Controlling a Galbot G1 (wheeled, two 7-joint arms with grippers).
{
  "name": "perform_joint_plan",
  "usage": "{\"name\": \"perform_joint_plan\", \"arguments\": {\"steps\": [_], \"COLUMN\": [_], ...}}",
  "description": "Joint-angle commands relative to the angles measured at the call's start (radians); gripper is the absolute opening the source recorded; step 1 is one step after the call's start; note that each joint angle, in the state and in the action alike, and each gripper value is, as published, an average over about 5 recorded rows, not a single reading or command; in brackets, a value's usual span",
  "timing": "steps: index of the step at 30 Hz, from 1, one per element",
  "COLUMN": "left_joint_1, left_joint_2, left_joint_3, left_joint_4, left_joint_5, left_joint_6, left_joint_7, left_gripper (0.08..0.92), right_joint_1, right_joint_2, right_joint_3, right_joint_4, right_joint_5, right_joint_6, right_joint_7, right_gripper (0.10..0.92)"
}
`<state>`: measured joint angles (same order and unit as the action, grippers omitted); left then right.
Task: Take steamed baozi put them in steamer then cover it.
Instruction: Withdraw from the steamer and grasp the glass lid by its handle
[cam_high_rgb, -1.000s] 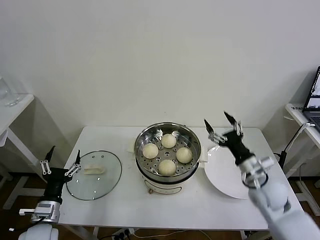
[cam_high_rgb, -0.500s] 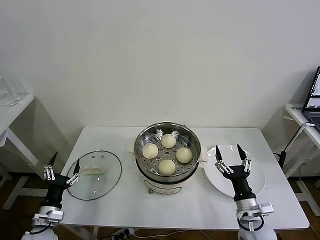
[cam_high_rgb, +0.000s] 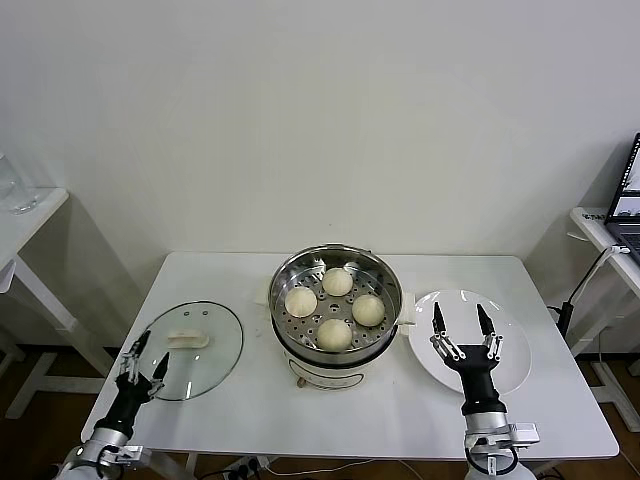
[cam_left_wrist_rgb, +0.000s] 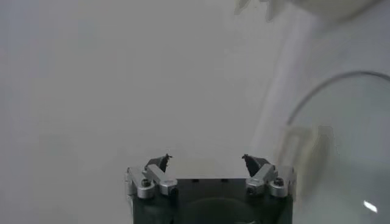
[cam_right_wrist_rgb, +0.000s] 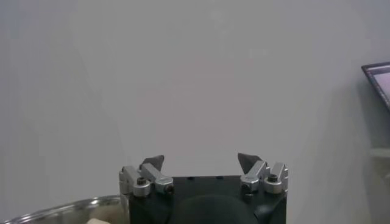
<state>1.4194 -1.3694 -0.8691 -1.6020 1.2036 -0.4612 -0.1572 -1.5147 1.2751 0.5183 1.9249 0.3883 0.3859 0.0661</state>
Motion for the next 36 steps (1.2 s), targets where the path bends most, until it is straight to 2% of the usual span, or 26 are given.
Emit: {"name": "perform_joint_plan", "arguments": {"steps": [1, 21, 36], "left_joint_1": [-0.075, -0.259, -0.357], "left_joint_2": [0.006, -0.002, -0.012], "left_joint_3": [0.037, 0.067, 0.064], "left_joint_4": [0.105, 0.227, 0.369], "left_joint_5": [0.270, 0.303, 0.340], "left_joint_6": [-0.020, 0.035, 0.043], "left_joint_7": [-0.078, -0.071, -0.090], "left_gripper": [0.823, 0.823, 0.823], "right_joint_1": [-0.015, -0.021, -0.021], "right_joint_2": [0.024, 0.022, 0.016], "right_joint_3": [0.010, 0.026, 0.043], "right_joint_4": [-0.012, -0.028, -0.042], "right_joint_5": [-0.013, -0.028, -0.032], "right_joint_6": [0.015, 0.024, 0.035], "right_joint_7": [0.007, 0.002, -0.002], "right_gripper": [0.823, 0.823, 0.823]}}
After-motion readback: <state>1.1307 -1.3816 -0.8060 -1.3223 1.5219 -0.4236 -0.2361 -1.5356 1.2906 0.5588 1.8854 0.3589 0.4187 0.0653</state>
